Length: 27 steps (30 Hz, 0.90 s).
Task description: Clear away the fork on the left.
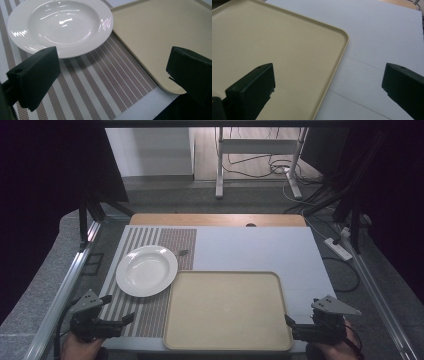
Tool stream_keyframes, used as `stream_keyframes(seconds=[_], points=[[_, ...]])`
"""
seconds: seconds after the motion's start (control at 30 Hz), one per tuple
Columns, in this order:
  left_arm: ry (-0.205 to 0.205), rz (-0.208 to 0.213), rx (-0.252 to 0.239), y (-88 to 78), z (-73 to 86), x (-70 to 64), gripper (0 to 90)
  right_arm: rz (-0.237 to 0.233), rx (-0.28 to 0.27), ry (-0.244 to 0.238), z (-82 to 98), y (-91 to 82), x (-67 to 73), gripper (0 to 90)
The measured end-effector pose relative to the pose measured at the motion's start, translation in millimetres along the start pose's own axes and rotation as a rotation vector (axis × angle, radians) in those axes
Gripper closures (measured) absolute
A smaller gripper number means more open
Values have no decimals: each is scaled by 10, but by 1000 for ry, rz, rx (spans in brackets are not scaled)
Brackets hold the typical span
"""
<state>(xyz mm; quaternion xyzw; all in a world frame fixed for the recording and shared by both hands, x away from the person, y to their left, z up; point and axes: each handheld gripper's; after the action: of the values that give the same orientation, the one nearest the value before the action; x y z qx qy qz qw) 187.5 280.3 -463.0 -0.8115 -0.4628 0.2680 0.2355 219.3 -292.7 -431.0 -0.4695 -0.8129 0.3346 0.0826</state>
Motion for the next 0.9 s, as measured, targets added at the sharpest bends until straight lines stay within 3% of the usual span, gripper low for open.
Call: stream_keyframes(seconds=[0.7, 0.9], points=[[-10, 0, 27, 30, -20, 11, 0, -5, 13, -28, -3, 5, 28, 0], [2, 1, 55, 55, -40, -4, 0, -6, 14, -28, -3, 8, 30, 0]])
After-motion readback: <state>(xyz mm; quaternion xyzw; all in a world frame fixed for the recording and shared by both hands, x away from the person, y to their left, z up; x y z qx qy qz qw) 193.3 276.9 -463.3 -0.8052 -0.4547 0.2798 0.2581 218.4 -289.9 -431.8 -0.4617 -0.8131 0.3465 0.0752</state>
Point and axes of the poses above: each handheld gripper's, and its own axes: y roughly forward along the jaws, z roughly out of its underside, x roughly to its left, and after that the axes turned 7 degrees about -y, right-handed
